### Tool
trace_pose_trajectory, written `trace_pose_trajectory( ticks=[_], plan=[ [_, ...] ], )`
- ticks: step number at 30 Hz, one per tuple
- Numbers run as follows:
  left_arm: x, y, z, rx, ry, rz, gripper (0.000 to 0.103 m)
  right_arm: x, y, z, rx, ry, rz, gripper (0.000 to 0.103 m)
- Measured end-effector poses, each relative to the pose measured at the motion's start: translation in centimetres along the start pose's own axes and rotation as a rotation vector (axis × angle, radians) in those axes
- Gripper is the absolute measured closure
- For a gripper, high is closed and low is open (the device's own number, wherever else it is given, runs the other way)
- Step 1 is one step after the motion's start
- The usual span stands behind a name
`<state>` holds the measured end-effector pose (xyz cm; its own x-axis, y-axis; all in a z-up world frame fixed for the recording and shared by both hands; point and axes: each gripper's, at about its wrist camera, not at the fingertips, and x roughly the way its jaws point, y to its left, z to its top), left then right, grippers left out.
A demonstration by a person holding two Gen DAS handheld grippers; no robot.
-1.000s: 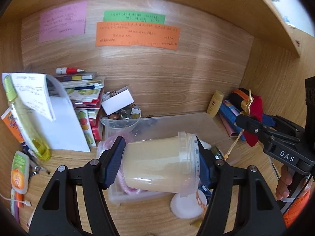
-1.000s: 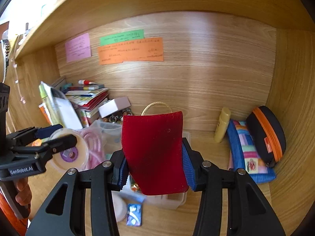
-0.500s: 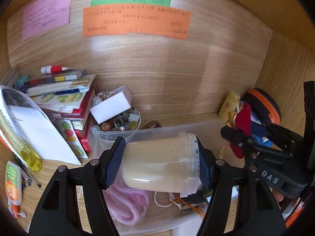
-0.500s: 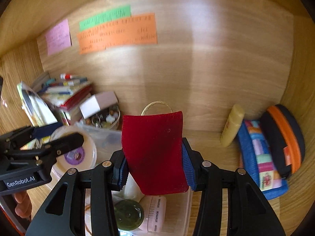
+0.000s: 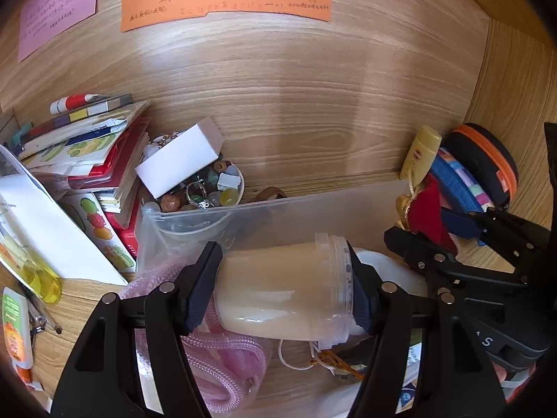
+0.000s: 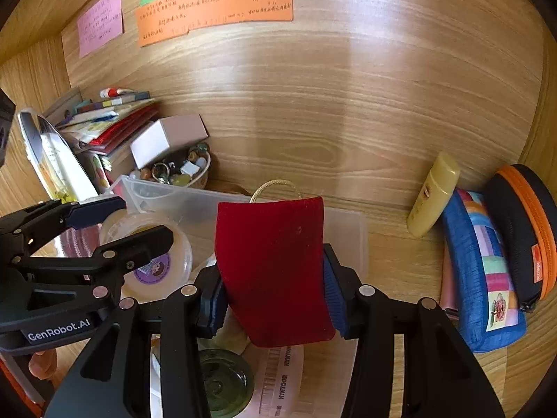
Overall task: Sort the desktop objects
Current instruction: 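Carry the jar and red pouch over the clear box and release both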
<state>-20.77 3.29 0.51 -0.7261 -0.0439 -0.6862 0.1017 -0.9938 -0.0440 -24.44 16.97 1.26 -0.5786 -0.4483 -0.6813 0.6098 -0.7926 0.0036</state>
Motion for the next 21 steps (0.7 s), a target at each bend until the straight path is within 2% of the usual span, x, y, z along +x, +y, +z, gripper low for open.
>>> trace_pose_trajectory(
  ticks=[6,11,15,18,19,21],
  plan=[
    [-0.3,-0.2,0.3,0.030,0.012,-0.014,0.037,0.4,-0.1,-0.2,0.010,0.023,-0.015,0.056],
    [-0.9,0.4,0.6,0.014,-0.001,-0.040,0.037,0.5,-0.2,-0.2,0.014,0.028,-0.013,0.042],
    [-1.1,0.6,0.4,0.006,0.003,-0.050,0.037,0.4,0.0,-0.2,0.004,0.028,-0.026,0.039],
    [-1.7,0.6,0.4,0.015,-0.012,-0.050,0.037,0.3,-0.3,-0.2,0.015,0.028,-0.030,0.028],
    [-1.9,0.7,0.5,0.018,-0.019,-0.052,0.035,0.2,-0.4,-0.1,0.026,0.028,-0.025,0.023],
    [-2.5,0.9,0.6,0.018,-0.038,-0.059,0.027,0.0,-0.6,-0.1,0.054,0.026,0.003,0.020]
  ],
)
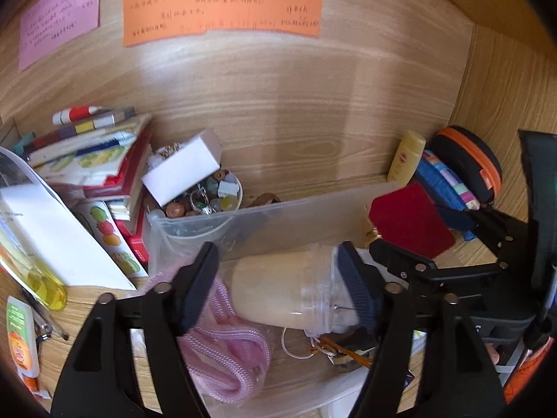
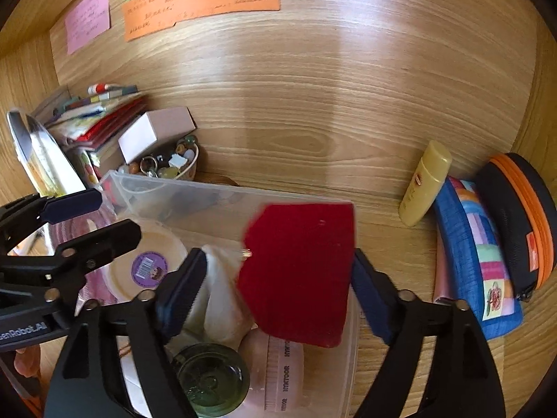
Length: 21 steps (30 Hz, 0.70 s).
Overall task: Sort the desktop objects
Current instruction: 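Carry the jar and red pouch over the clear box and release both, then move both grippers back to the eraser and gourd charm on the desk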
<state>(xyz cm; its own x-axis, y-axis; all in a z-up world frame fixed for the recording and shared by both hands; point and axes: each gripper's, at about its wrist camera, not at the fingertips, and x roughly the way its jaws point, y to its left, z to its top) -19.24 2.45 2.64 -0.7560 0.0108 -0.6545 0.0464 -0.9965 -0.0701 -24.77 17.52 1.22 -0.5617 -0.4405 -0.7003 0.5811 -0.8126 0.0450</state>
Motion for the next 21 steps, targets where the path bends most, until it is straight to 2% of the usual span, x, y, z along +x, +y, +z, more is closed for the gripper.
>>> trace_pose_trajectory(
  ticks=[3,5,7,14,21],
  plan=[
    [-0.9,0.2,0.2,-0.005,-0.024,-0.016,0.024,-0.3,0.1,0.1,0.010,0.003,0.021,0.020],
    [-1.5,0.4,0.3,-0.010,-0.028,-0.029,0.017,-0.6,0.3,0.2,0.006,0.001,0.012,0.019],
    [-2.0,0.5,0.4,-0.021,-0.039,-0.033,0.014,-1.2,0.6,0.3,0.003,-0.003,0.010,0.019],
    [-4.9,1.2,0.0,-0.013,-0.087,-0.027,0.012,-4.1,1.6,-0.5,-0.020,-0.034,0.035,0.019],
    [-7.3,2.0,-1.9,0.013,-0.109,-0.008,0.012,-6.3,2.6,-2.1,-0.080,-0.045,-0.019,0.019]
  ],
)
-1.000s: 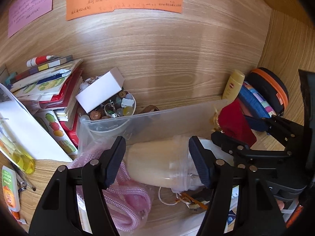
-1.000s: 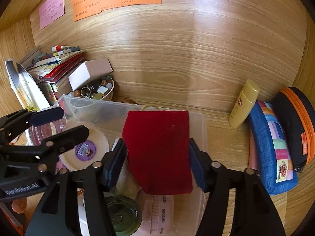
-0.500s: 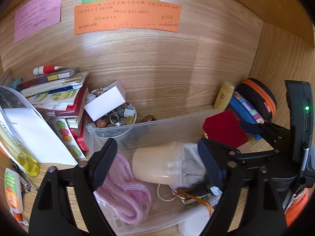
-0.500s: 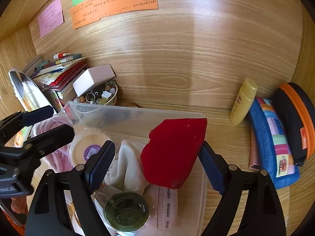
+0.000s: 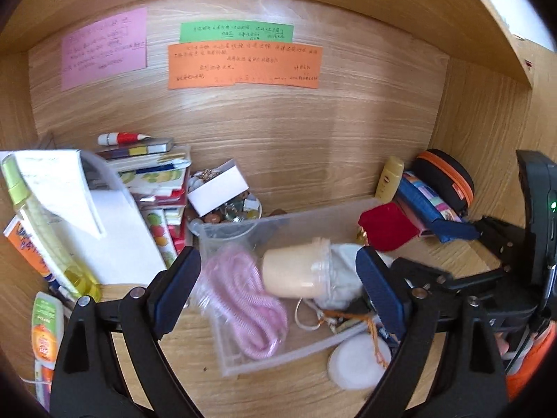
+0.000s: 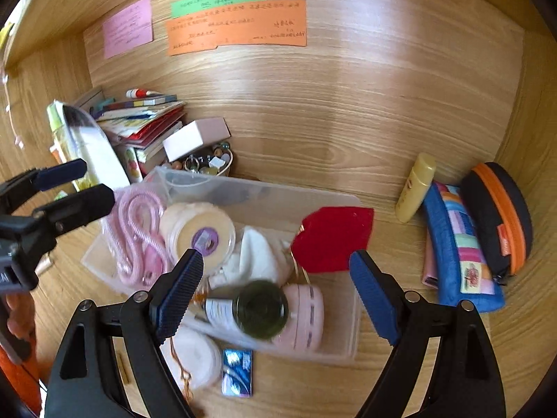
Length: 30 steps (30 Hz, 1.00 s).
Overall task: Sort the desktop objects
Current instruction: 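Move both grippers back to the eraser and gourd charm on the desk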
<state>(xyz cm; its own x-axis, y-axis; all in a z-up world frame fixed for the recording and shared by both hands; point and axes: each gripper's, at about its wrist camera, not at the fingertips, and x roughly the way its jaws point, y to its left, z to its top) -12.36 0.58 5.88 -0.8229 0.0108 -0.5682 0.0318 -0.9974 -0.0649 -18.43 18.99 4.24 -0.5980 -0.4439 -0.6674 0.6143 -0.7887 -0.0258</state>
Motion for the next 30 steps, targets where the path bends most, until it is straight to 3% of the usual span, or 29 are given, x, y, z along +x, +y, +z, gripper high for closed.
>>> trace_pose_trajectory(
  ticks=[13,23,30],
  plan=[
    [-2.8,2.1,-5.2,0.013,0.063,0.002,0.011,-3.8,2.4,-3.2,-0.068,-0.030,-0.027,0.018],
    [-2.5,1.2,-10.3,0.098,0.187,0.008,0.011,-2.7,3.5,-7.8,-0.050,0.074,-0.013,0.017],
    [-2.3,-0.4,-13.2,0.139,0.261,-0.072,0.011,-1.6,4.2,-10.6,-0.017,0.133,0.023,0.017]
  ],
)
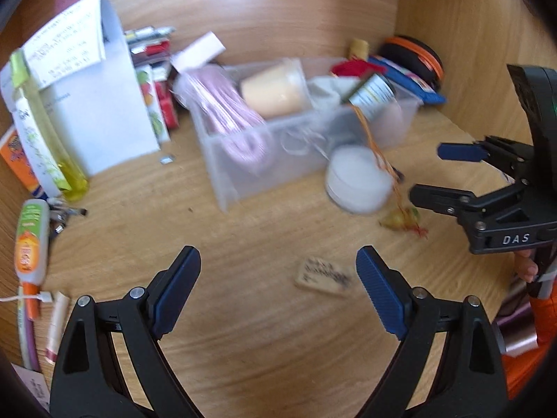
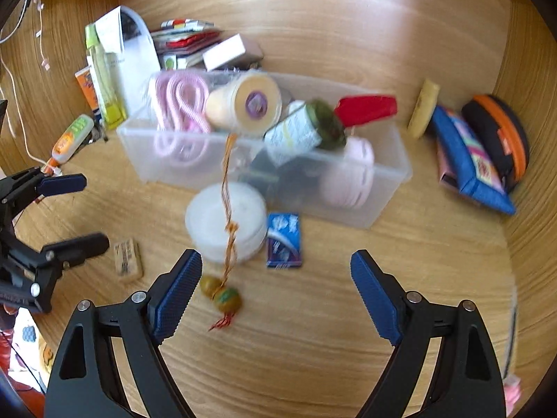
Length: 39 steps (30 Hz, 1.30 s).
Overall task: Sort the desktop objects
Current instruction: 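Move both grippers back to the eraser and gourd charm on the desk, then grasp the eraser with the left gripper while the right gripper grasps the gourd charm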
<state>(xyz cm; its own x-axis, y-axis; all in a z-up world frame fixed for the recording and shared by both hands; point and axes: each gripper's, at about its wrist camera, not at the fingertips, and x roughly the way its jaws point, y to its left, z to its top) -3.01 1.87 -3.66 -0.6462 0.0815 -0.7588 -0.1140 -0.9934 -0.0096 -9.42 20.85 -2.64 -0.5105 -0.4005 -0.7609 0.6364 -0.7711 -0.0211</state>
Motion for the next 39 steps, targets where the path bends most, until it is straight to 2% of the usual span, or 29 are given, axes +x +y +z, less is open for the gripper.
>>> trace_pose_trajectory(
  ticks=[9,11,13,15,17,19,21,22,26,34,39],
  plan=[
    [1.3,-1.4,-1.6,0.048,0.056,-0.036,0.012,0.9,1.9,-1.4,-0.043,0.021,0.039,0.021],
    [1.2,-1.6,-1.7,0.055,0.051,-0.035,0.019,1.3,2.4,-1.2,-0.071,0.037,0.050,0.036],
    [1.4,-1.9,-1.8,0.068,0.057,-0.034,0.026,1.7,2.7,-1.1,-0.095,0.053,0.052,0.044],
    [1.7,-2.1,-1.8,0.072,0.067,-0.033,0.026,2.0,2.9,-1.1,-0.104,0.061,0.056,0.047],
    [1.9,-2.2,-1.9,0.080,0.074,-0.032,0.031,2.2,2.9,-1.1,-0.113,0.059,0.067,0.060],
    [1.8,-2.4,-1.9,0.095,0.063,-0.021,0.033,2.1,2.9,-1.2,-0.116,0.053,0.070,0.069],
    [1.8,-2.5,-1.9,0.099,0.056,-0.016,0.036,2.1,2.8,-1.2,-0.117,0.048,0.072,0.074],
    [1.9,-2.4,-1.9,0.097,0.056,-0.019,0.040,2.1,2.7,-1.3,-0.115,0.047,0.081,0.078],
    [1.8,-1.9,-1.7,0.070,0.055,-0.035,0.061,1.7,2.3,-1.4,-0.096,0.041,0.091,0.078],
    [1.5,-0.7,-1.6,0.002,0.039,-0.010,0.062,-0.9,0.5,-0.8,-0.047,-0.036,0.090,0.078],
    [0.3,0.0,-0.6,-0.036,-0.004,0.001,0.062,-2.3,-0.2,0.5,-0.028,-0.099,0.099,0.078]
  ],
)
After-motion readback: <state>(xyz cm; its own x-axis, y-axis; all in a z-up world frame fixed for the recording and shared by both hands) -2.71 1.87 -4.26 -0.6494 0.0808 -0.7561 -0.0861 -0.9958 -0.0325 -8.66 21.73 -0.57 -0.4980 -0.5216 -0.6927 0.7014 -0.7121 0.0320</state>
